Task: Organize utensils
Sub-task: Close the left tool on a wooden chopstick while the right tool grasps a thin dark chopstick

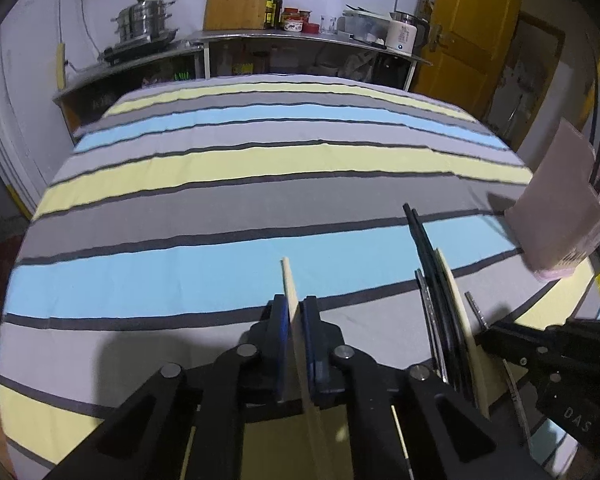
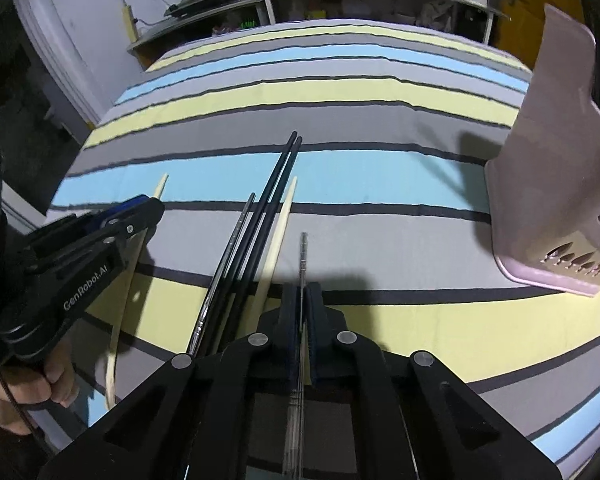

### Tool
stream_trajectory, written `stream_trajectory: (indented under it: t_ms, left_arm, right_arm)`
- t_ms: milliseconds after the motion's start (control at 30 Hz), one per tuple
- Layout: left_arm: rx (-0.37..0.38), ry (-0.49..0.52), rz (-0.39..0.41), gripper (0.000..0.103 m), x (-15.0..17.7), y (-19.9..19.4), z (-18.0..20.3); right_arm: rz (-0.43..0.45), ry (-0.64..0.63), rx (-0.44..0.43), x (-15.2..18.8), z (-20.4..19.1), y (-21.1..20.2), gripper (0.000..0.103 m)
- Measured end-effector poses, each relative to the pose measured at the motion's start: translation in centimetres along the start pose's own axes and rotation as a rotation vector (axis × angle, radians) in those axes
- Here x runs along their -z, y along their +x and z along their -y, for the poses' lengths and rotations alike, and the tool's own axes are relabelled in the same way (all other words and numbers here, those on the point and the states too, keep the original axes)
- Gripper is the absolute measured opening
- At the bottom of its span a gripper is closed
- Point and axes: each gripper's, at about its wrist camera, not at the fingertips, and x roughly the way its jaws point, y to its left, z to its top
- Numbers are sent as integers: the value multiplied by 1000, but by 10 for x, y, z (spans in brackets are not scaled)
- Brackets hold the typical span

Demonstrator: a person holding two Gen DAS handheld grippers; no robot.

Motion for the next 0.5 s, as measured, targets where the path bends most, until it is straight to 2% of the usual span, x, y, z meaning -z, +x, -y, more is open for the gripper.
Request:
stream_trajectory:
  t_ms: [167,367,500]
  left_arm:
    - [49,-35,-20,6,-6,2,-8]
    - [49,5,-68,7,-18,9,-1]
    - [8,57,-89,7,-25,16,7]
  right_arm:
    - [11,13,-37,1,3,-5,4]
    - [5,18,-51,3,7,-3,4]
    - [7,20,-55,4,6,-2,4]
